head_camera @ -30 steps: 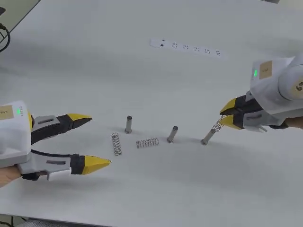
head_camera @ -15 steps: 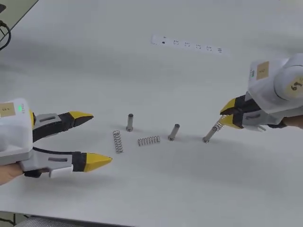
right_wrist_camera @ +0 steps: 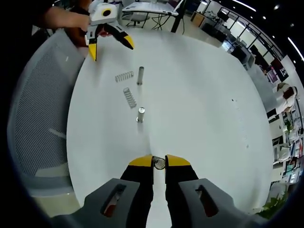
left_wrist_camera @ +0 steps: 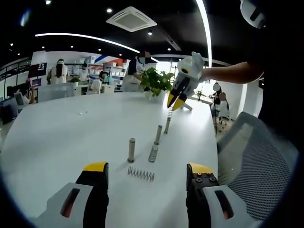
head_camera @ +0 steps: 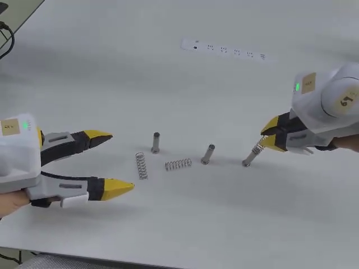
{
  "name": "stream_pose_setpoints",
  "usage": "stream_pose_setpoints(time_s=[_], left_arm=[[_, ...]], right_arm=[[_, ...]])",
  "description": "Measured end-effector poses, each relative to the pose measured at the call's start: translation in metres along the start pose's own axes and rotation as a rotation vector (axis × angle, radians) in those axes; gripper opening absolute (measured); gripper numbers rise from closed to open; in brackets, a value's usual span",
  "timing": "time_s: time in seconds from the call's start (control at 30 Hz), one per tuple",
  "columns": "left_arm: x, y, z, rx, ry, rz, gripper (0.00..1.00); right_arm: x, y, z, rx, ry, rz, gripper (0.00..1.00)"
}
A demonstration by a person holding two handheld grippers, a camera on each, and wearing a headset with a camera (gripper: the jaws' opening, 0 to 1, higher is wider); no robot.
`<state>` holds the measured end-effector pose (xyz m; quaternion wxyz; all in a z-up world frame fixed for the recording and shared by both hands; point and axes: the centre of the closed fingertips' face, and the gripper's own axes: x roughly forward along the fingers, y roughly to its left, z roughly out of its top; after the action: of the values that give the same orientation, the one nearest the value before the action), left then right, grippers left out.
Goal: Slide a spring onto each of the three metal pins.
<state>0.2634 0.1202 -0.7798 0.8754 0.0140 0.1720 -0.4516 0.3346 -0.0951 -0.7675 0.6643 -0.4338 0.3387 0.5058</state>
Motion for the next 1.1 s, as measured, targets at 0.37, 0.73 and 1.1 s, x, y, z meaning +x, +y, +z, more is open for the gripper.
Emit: stream_pose_setpoints(time_s=[0.37, 0.73, 1.1], left_arm=[[0.000, 0.000, -0.001, -0.003, -0.002, 0.001, 0.62], [0.000, 0.000, -0.001, -0.004, -0.002, 0.001, 0.61], [-0.001, 0.001, -0.001, -0.006, -0.001, 0.003, 0.60]], right_arm=[[0.013, 0.003, -0.006, 0.010, 0.007, 0.012, 0.05], [0.027, 0.006, -0.013, 0.034, 0.017, 0.027, 0.05], [0.039, 0.008, -0.019, 0.047, 0.032, 0.038, 0.05]])
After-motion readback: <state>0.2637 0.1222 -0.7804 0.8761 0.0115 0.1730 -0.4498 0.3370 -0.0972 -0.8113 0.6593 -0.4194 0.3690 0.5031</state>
